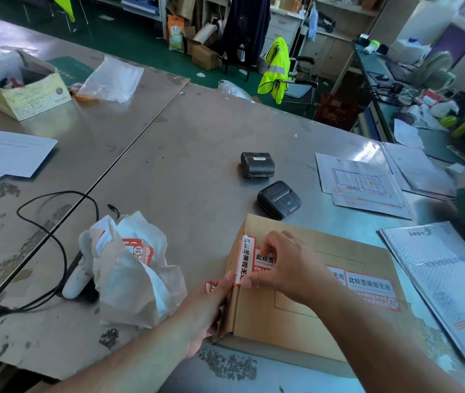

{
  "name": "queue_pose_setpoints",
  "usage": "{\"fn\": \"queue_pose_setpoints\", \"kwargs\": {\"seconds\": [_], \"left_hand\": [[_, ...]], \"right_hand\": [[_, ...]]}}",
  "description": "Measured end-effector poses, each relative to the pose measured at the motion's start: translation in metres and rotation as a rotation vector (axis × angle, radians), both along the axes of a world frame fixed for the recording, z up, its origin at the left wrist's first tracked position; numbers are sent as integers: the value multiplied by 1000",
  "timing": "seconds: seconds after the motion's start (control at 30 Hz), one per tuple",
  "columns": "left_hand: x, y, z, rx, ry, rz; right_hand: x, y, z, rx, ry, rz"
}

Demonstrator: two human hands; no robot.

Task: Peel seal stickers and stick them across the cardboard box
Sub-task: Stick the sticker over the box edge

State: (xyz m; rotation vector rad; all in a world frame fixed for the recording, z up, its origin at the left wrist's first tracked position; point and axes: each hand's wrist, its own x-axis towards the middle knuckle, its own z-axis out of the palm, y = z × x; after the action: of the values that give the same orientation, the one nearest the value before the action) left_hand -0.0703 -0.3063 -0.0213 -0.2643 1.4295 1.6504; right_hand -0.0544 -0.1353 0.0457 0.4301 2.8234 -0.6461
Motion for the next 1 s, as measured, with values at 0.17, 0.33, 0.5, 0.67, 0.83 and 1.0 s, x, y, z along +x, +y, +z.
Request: {"fn": "queue_pose_setpoints", "kwargs": {"seconds": [0.17,0.33,0.5,0.67,0.83,1.0], "left_hand": [[-1,2,17,48,120,126],[-17,9,22,62,277,263],[-14,31,35,-4,485,316],[5,70,59,3,683,278],[37,127,76,18,834,168],[66,178,66,-239,1032,2]], "right_hand": [[19,6,-3,-86,243,-140],[44,20,4,-122,307,-290],[74,54,11,-226,342,-452],[113,102,13,-282,345,-495],[146,154,6,-283,359,-524],[171,201,-18,-312,378,-617]]}}
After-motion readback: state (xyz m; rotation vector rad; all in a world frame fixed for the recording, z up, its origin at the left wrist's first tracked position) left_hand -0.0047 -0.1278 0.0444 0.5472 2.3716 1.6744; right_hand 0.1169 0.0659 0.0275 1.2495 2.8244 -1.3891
